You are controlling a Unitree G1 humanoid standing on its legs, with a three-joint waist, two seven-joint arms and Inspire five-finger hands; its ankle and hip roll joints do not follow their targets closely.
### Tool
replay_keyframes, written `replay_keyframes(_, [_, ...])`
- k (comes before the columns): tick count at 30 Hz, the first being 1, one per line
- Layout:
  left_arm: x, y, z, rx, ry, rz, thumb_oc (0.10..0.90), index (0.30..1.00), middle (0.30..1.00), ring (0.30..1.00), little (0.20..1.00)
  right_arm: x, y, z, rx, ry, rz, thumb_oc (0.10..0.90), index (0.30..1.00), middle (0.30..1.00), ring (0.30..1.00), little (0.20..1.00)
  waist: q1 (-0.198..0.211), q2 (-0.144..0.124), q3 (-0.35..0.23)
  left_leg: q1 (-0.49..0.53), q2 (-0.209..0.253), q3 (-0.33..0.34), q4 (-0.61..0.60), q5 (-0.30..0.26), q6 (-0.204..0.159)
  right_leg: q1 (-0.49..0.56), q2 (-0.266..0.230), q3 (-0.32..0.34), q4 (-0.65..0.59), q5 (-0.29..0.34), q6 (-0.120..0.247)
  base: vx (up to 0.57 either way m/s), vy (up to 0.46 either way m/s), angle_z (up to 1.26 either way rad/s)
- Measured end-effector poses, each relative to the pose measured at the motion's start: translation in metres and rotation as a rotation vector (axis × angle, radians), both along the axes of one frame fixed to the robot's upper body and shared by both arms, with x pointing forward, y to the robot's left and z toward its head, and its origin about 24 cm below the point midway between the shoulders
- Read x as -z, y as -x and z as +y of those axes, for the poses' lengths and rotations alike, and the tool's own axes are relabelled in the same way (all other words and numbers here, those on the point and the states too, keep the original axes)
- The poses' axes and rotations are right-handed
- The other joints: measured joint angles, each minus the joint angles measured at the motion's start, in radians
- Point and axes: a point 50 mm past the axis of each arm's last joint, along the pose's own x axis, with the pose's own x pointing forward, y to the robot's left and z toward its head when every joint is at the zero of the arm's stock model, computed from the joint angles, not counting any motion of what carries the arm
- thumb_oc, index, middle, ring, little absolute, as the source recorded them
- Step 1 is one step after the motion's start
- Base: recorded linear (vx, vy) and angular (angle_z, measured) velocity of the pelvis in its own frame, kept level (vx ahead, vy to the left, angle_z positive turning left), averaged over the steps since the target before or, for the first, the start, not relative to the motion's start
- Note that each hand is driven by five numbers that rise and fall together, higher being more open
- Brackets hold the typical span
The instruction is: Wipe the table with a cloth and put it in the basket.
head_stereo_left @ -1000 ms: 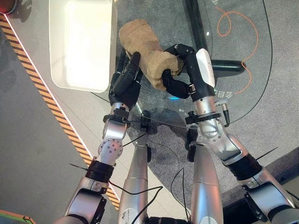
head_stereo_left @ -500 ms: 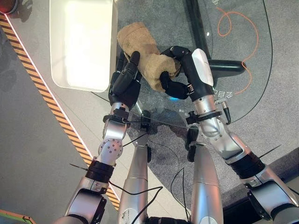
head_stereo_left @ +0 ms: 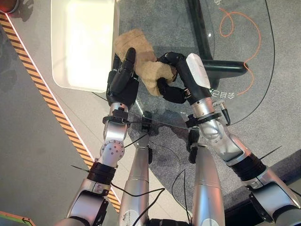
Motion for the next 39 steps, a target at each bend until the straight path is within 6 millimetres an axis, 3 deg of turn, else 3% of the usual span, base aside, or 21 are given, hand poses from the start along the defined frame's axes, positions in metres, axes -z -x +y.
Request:
replay_keyframes(8, [0.000,0.000,0.001,-0.003,-0.006,0.000,0.800,0.900,0.900,0.900,0.900,-0.006,-0.001,0.001,-0.017,0.070,-0.006,0.100,0.300,0.300,0.300,0.200,0.003,0.000,0.000,0.000,0.000,0.000,-0.001,0.000,0.000,0.000,0.000,0.000,-0.001,0.000,0.000,0.00,0.000,0.00])
replay_keyframes(9, [0.000,0.000,0.001,-0.003,-0.006,0.000,0.572,0.705,0.705,0.705,0.672,-0.005,-0.001,0.001,-0.018,0.072,-0.004,0.100,0.300,0.300,0.300,0.200,0.003,0.000,0.000,0.000,0.000,0.000,-0.001,0.000,0.000,0.000,0.000,0.000,-0.001,0.000,0.000,0.00,0.000,0.00])
replay_keyframes(10, [0.000,0.000,0.001,-0.004,-0.008,-0.001,0.427,0.580,0.580,0.580,0.527,-0.005,-0.001,0.001,-0.019,0.073,-0.003,0.100,0.300,0.300,0.300,0.200,0.004,0.000,0.000,0.000,0.000,0.000,-0.001,0.000,0.000,0.000,0.000,0.000,-0.001,0.000,0.000,0.00,0.000,0.00])
replay_keyframes(11, [0.000,0.000,0.001,-0.005,-0.013,-0.002,0.100,0.300,0.300,0.300,0.200,-0.005,-0.001,0.001,-0.019,0.074,-0.002,0.100,0.300,0.300,0.300,0.200,0.004,0.000,0.000,0.000,0.000,0.000,-0.001,0.000,0.000,0.000,0.000,0.000,-0.001,0.000,0.000,0.00,0.000,0.00])
replay_keyframes(32, [-0.005,0.001,0.005,-0.069,-0.076,-0.038,0.100,0.300,0.300,0.300,0.200,-0.002,0.004,0.013,-0.072,0.128,-0.017,0.100,0.300,0.300,0.300,0.200,0.003,0.000,0.000,-0.002,0.000,0.000,-0.001,0.000,0.000,-0.001,-0.001,0.000,-0.001,0.000,0.000,0.00,0.000,0.00])
replay_keyframes(33, [-0.005,0.001,0.005,-0.077,-0.069,-0.037,0.100,0.300,0.300,0.300,0.200,-0.003,0.004,0.013,-0.073,0.128,-0.020,0.169,0.359,0.359,0.359,0.269,0.004,0.000,0.000,-0.002,0.000,0.000,-0.001,0.000,0.000,-0.001,-0.001,0.000,-0.001,0.000,0.000,0.00,0.000,0.00])
replay_keyframes(35, [-0.006,0.001,0.004,-0.083,-0.061,-0.038,0.100,0.300,0.300,0.300,0.200,-0.004,0.004,0.014,-0.073,0.128,-0.024,0.671,0.789,0.789,0.789,0.771,0.004,0.000,0.000,-0.002,0.000,0.000,-0.001,0.000,0.000,-0.001,-0.001,0.000,-0.001,0.000,0.000,0.00,0.000,0.00])
replay_keyframes(36, [-0.007,0.001,0.004,-0.087,-0.056,-0.040,0.100,0.300,0.300,0.300,0.200,-0.005,0.004,0.014,-0.074,0.128,-0.026,0.800,0.900,0.900,0.900,0.900,0.004,0.000,0.000,-0.002,0.000,0.000,-0.001,0.000,0.000,-0.001,-0.001,0.000,-0.001,0.000,0.000,0.00,0.000,0.00])
replay_keyframes(39, [-0.009,0.001,0.005,-0.115,-0.039,-0.042,0.100,0.300,0.300,0.300,0.200,-0.005,0.004,0.015,-0.077,0.127,-0.028,0.800,0.900,0.900,0.900,0.900,0.003,0.000,0.000,-0.002,0.000,0.000,-0.001,0.000,0.000,-0.002,-0.001,0.000,-0.001,0.000,0.000,0.00,0.000,0.00])
